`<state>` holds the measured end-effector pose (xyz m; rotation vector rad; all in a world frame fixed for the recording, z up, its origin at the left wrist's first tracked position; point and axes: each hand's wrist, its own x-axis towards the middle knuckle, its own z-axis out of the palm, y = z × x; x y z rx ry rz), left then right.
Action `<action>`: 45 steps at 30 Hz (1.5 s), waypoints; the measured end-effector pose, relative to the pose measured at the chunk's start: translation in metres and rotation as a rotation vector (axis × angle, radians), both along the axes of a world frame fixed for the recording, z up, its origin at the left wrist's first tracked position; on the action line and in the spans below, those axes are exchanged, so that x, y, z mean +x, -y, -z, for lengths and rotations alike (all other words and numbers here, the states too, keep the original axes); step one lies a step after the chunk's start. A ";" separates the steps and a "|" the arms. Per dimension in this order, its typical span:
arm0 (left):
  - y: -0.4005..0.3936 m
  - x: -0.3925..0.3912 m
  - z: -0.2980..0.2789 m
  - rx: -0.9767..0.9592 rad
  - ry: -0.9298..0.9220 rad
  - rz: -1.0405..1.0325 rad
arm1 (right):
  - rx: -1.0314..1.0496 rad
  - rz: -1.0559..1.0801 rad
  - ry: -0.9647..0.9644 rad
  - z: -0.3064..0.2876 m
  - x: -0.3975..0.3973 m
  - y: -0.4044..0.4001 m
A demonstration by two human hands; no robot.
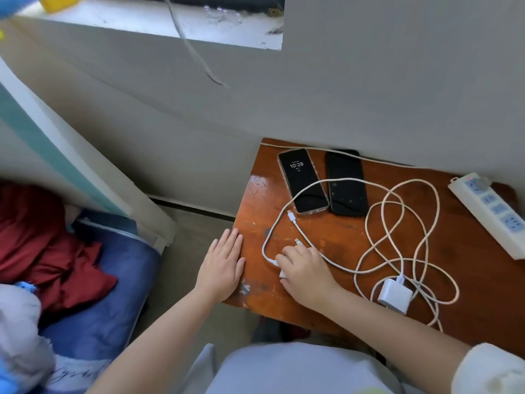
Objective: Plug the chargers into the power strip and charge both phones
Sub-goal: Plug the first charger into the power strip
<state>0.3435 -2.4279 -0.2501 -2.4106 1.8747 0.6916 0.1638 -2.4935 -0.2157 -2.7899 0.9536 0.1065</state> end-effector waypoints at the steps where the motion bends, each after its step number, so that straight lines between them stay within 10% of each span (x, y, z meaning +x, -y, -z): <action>1: 0.000 0.000 -0.001 0.002 0.001 0.001 | 0.013 -0.029 -0.037 -0.003 0.007 -0.001; 7: 0.008 -0.001 -0.009 -0.017 0.044 0.072 | -0.021 0.017 0.055 -0.020 0.003 0.019; 14: 0.072 -0.045 -0.031 -0.132 -0.033 0.344 | 0.284 0.729 0.527 -0.071 -0.089 0.064; 23: 0.142 -0.169 -0.049 -0.207 -0.049 0.678 | 0.073 1.246 0.728 -0.089 -0.241 0.084; 45: 0.184 -0.320 -0.028 -0.034 0.045 0.387 | 0.413 1.186 0.912 -0.041 -0.355 0.189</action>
